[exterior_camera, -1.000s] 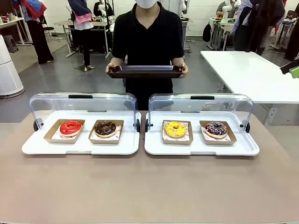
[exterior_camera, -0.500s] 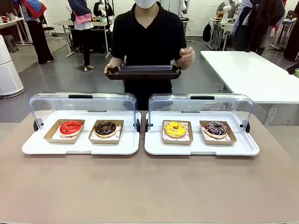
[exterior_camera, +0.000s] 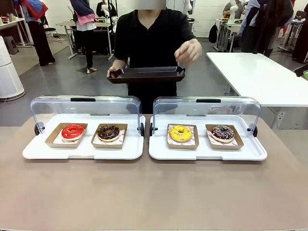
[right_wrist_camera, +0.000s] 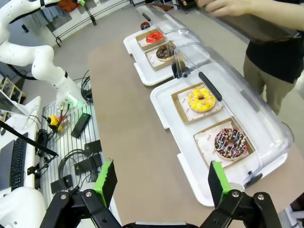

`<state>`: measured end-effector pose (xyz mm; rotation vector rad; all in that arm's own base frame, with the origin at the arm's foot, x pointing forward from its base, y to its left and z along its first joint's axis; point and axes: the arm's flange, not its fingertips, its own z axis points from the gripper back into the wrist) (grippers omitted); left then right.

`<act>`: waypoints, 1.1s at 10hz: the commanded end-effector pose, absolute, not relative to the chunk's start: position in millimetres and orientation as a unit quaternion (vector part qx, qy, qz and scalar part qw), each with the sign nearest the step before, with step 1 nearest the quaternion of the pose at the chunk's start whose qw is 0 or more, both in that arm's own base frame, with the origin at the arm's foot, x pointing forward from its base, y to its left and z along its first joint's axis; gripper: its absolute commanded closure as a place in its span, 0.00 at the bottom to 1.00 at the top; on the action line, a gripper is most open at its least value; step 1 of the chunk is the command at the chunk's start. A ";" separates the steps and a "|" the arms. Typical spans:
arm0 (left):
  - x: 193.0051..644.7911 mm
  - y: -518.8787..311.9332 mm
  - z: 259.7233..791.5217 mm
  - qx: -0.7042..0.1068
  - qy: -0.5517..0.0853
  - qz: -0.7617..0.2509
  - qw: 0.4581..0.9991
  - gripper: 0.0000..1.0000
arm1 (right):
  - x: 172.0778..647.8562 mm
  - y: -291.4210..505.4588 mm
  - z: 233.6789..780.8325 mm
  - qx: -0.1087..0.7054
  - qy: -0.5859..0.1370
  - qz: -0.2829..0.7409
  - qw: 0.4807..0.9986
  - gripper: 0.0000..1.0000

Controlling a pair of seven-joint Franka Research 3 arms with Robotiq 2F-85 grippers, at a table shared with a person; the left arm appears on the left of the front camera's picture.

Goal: Provide the desired donut to the person.
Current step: Pick up and lift the Paper togo box containing the Donut pointed at by the person.

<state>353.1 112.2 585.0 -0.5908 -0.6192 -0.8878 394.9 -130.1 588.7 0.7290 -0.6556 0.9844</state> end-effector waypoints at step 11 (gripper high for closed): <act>356.7 114.7 585.7 -0.295 -0.302 -0.398 0.815 0.00 | 396.1 -129.8 588.6 0.344 -0.307 0.454 0.762 0.00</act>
